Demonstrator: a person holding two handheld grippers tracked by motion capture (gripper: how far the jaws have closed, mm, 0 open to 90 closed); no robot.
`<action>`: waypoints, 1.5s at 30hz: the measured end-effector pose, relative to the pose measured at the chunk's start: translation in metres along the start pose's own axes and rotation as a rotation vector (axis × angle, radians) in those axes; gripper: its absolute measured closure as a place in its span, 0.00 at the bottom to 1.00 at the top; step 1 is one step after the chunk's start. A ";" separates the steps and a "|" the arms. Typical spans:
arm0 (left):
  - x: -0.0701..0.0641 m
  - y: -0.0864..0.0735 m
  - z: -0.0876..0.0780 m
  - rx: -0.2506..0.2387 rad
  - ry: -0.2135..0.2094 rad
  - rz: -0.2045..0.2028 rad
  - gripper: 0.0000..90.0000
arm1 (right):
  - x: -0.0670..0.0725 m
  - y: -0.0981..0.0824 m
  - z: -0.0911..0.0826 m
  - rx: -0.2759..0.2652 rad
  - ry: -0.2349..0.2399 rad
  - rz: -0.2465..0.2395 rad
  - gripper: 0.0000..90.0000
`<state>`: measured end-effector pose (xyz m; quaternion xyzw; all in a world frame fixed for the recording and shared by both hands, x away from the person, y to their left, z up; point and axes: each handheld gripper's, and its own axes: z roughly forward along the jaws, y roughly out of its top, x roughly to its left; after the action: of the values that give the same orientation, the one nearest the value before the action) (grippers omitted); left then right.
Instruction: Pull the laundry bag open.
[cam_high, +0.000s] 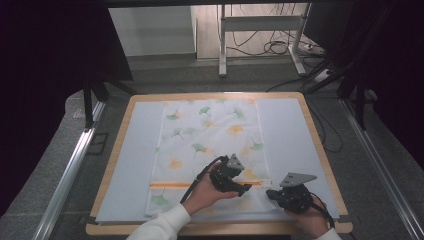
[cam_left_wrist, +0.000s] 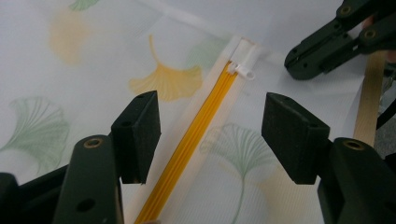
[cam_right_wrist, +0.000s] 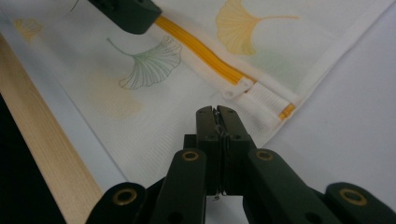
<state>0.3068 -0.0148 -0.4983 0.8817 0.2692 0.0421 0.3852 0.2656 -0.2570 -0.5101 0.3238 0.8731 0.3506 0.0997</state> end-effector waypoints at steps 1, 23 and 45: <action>-0.002 0.002 0.002 -0.003 -0.001 0.008 0.42 | 0.000 0.000 0.000 0.000 0.000 0.000 0.97; -0.017 0.031 0.050 0.113 -0.031 0.202 0.51 | 0.003 -0.008 0.004 0.028 0.001 0.003 0.97; -0.016 0.043 0.063 0.185 -0.047 0.287 0.75 | 0.001 -0.013 0.000 0.021 0.015 0.022 0.97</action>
<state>0.3299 -0.0886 -0.5103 0.9435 0.1340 0.0511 0.2988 0.2588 -0.2636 -0.5190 0.3317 0.8739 0.3450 0.0856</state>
